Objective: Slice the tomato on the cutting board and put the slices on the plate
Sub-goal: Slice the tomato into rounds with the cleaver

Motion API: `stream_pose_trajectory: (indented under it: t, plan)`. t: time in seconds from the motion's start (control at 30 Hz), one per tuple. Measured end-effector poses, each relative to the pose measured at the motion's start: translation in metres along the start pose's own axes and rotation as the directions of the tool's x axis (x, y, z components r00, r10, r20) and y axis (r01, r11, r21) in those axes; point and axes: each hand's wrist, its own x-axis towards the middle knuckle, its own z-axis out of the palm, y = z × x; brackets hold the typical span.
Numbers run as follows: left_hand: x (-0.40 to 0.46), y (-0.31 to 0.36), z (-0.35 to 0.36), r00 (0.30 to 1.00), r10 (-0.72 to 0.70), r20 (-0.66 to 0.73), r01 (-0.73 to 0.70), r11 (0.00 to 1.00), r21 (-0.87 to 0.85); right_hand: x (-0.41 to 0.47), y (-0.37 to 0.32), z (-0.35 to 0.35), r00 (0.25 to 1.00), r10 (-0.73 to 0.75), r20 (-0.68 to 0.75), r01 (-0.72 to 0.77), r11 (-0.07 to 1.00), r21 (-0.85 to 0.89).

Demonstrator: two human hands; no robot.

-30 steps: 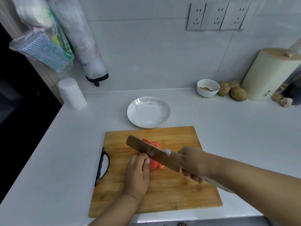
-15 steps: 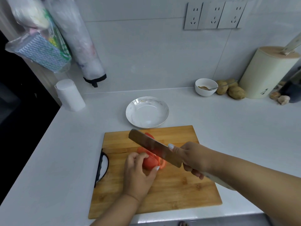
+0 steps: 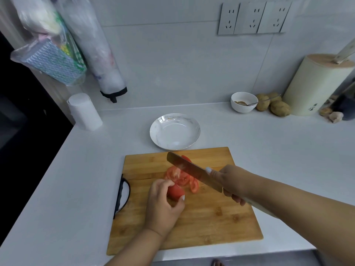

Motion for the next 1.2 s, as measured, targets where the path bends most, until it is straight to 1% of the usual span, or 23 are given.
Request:
stream_pose_trajectory:
  t: [0.27,0.4,0.5,0.7,0.9,1.07,1.2]
  plan:
    - [-0.001,0.004,-0.003,0.997,-0.072,0.035,0.071,0.997,0.021,-0.006,-0.005,0.011,0.996,-0.042,0.074,0.038,0.998,0.056]
    - [0.001,0.007,-0.003,0.997,-0.061,-0.05,0.065,0.993,0.093,-0.015,-0.009,0.009,0.995,-0.073,0.074,0.066,0.994,0.085]
    - [0.002,0.004,-0.001,0.997,-0.076,-0.035,0.079,0.99,0.113,-0.019,-0.009,0.007,0.993,-0.086,0.087,0.08,0.995,0.064]
    - [0.0,0.005,0.002,0.997,-0.061,-0.046,0.064,0.995,0.076,-0.024,-0.004,0.006,0.991,-0.069,0.119,0.063,0.997,0.054]
    - [-0.002,0.002,0.007,0.996,-0.091,-0.023,0.092,0.992,0.081,-0.018,-0.003,0.005,0.996,-0.05,0.079,0.043,0.995,0.09]
    - [-0.005,0.002,0.006,0.996,-0.069,-0.055,0.072,0.996,0.06,-0.004,-0.003,0.014,0.993,-0.026,0.117,0.021,0.998,0.052]
    - [-0.007,-0.001,0.002,0.997,-0.051,-0.061,0.054,0.997,0.056,0.003,-0.004,0.021,0.991,-0.025,0.135,0.016,0.998,0.062]
